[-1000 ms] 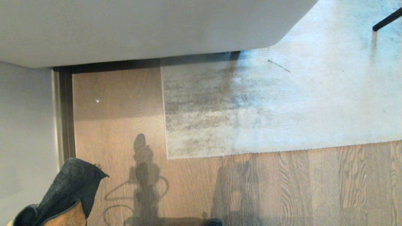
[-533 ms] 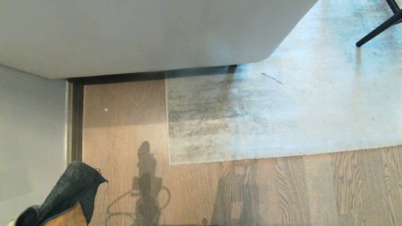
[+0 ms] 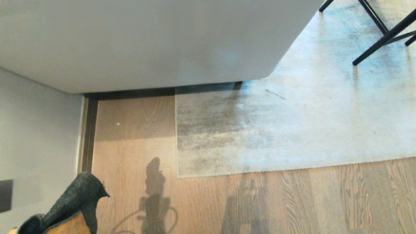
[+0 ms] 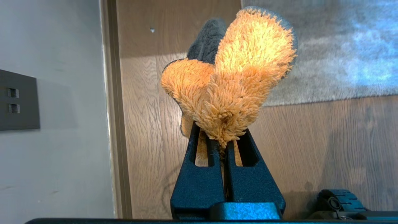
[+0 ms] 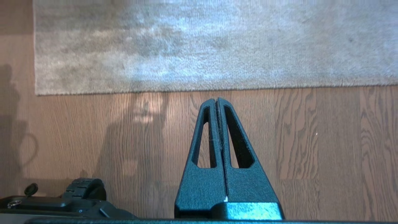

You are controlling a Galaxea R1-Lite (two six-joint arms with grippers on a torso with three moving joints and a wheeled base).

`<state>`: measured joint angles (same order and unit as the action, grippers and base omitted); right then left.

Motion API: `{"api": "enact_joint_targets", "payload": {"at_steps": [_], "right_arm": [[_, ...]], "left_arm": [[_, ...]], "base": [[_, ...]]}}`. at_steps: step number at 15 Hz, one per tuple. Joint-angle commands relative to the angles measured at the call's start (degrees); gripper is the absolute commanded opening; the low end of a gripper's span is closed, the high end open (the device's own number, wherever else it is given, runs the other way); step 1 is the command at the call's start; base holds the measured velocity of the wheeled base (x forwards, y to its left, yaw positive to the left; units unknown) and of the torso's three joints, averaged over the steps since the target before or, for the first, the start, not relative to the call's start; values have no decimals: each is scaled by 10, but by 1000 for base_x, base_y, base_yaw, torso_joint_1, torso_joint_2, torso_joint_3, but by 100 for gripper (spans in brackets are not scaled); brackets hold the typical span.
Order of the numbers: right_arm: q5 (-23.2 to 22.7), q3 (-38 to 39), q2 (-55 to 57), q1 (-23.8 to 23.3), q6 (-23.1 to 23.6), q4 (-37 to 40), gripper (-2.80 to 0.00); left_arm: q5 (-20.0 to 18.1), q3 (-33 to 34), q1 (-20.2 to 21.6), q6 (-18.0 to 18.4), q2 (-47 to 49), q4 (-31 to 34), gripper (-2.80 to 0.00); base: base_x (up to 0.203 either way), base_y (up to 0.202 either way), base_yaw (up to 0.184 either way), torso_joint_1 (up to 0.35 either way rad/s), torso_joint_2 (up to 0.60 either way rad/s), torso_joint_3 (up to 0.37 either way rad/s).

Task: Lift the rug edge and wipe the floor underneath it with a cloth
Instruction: Put down the rag

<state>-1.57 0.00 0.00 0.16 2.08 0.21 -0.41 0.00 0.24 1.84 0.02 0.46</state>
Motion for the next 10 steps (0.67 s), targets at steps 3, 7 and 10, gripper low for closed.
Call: {"api": "enact_joint_targets", "payload": {"at_steps": [3, 7, 10], "right_arm": [[0, 0, 1, 0, 0, 0, -280], [0, 0, 0, 0, 0, 0, -280], [-1, 0, 1, 0, 0, 0, -280]], "left_arm": [[0, 0, 0, -1, 0, 0, -280], [1, 0, 0, -4, 0, 0, -280], [1, 0, 0, -8, 0, 0, -280]], "base": [[0, 0, 0, 2, 2, 207], [0, 0, 0, 4, 3, 204], [0, 0, 0, 5, 2, 203]]}}
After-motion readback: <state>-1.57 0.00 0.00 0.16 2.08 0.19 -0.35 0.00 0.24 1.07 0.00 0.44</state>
